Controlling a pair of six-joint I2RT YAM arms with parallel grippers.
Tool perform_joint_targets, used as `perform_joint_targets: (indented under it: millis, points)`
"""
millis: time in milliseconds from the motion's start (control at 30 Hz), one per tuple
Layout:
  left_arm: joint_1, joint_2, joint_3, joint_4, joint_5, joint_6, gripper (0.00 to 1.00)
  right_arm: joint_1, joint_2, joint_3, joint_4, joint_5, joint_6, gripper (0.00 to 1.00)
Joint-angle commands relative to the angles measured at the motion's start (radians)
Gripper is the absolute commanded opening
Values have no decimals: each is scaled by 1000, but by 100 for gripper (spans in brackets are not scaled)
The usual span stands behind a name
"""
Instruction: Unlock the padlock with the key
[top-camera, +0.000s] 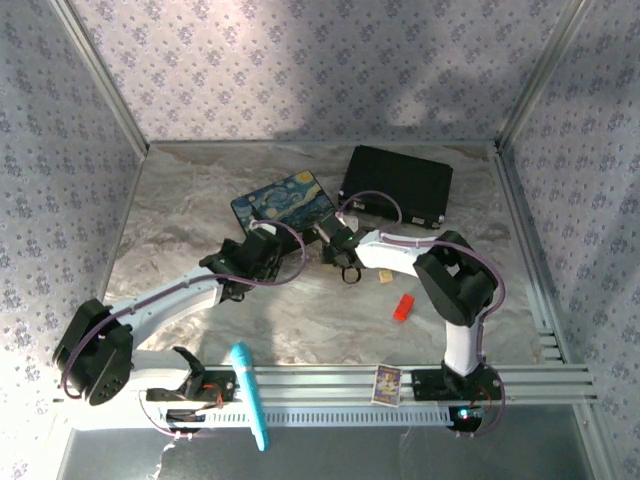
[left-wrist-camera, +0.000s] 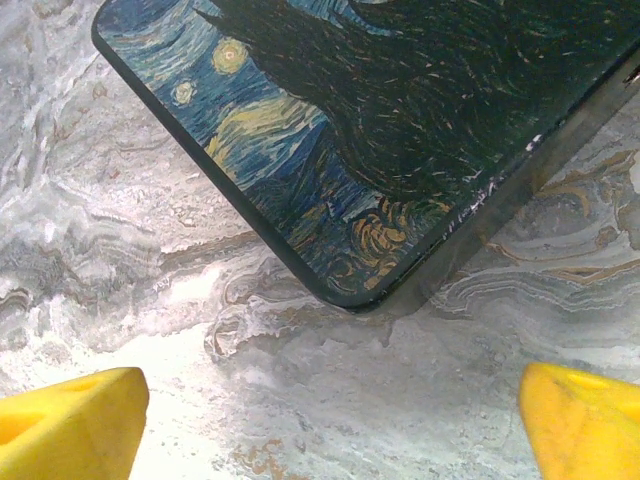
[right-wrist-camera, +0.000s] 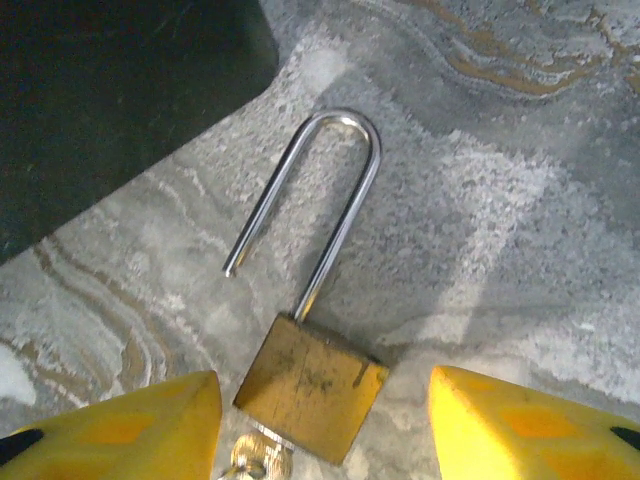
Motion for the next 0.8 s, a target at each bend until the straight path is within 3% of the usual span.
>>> perform_joint_targets:
  millis: [0, 167, 300, 567, 767]
  points:
    - [3, 32, -4, 18, 6, -60, 98, -12, 57, 48, -6, 21, 18, 55]
    - [37, 136, 9, 61, -68, -128, 100, -17, 70, 14, 2, 14, 21, 39]
    - [64, 143, -3, 95, -116, -159, 100, -10, 33, -49, -8, 24, -6, 33]
    - [224, 144, -29, 192, 25, -138, 100, 52, -107, -183, -62, -19, -30, 31]
    - [283, 158, -30, 222, 109, -166, 100, 96, -229, -281, -112, -17, -1, 32]
